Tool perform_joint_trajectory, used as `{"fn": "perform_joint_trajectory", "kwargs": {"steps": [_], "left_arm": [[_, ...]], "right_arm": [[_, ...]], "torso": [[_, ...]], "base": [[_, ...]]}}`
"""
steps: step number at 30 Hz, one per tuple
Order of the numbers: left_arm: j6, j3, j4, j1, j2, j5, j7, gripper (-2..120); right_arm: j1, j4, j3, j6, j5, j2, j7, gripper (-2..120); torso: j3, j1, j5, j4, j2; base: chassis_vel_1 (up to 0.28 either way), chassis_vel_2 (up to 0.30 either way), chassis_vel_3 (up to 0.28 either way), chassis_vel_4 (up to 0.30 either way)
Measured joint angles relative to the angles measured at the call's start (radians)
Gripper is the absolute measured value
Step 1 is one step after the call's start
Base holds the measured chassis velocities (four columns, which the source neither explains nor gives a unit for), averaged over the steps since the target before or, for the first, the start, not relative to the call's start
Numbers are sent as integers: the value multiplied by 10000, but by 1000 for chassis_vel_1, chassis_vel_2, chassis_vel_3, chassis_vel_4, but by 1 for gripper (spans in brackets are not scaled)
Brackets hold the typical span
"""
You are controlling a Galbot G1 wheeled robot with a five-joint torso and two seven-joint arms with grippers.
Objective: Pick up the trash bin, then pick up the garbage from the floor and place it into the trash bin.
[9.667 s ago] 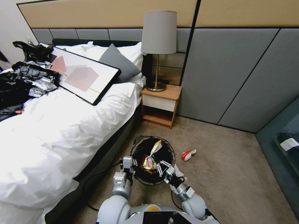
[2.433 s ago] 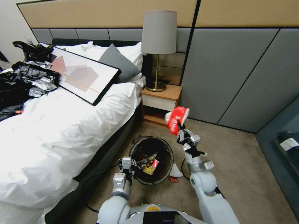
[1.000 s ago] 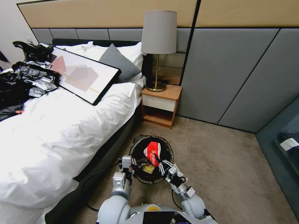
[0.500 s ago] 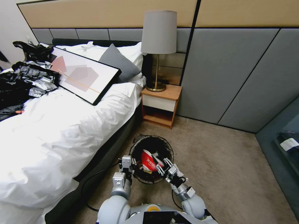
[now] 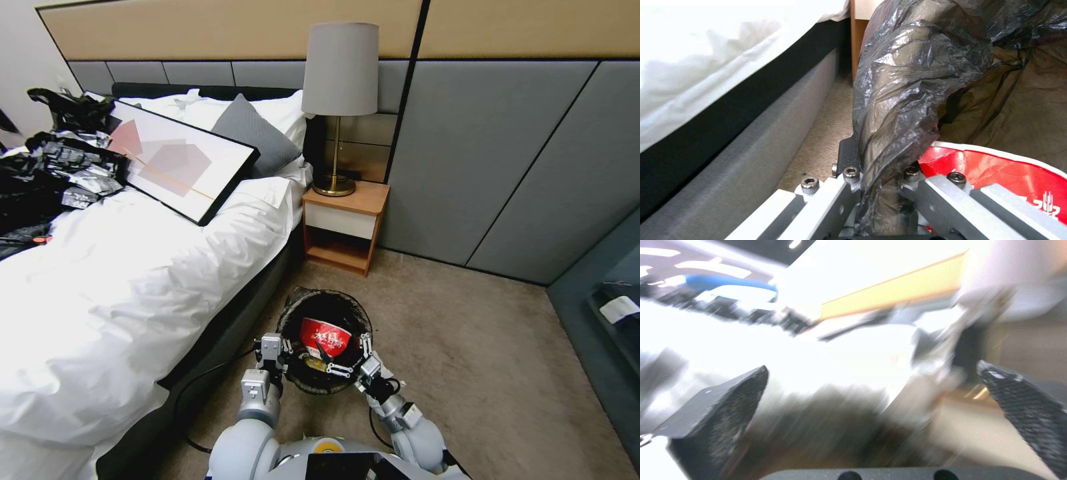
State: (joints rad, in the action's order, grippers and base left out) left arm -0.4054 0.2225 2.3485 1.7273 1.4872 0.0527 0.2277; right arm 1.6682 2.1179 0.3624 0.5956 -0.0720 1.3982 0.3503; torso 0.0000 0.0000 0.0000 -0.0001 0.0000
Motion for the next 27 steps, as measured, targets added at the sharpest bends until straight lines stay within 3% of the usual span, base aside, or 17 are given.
{"fn": "perform_joint_trajectory", "kwargs": {"steps": [10,13,17,27], "left_arm": [[46,270,112,32,12,15,-1,0],[64,496,254,66,-21,48,-3,0],[77,645,333,61,-35,38,-1,0],[77,627,404,79,-66,-2,16,0]], "right_arm": [[733,1704,1121,-533,984,345,-2461,114],[1425,2087,1707,-912,1110,599,-3751,108],[1987,2097,1889,-1112,1083,985,-4539,103],[2327,1619,1981,-1033,1088,1575,-4982,100]], "torso": [[0,0,1,0,0],[0,0,0,0,0],[-1,0,1,0,0],[-1,0,0,1,0]], "base": [[0,0,0,0],[0,0,0,0],[0,0,0,0],[0,0,0,0]]}}
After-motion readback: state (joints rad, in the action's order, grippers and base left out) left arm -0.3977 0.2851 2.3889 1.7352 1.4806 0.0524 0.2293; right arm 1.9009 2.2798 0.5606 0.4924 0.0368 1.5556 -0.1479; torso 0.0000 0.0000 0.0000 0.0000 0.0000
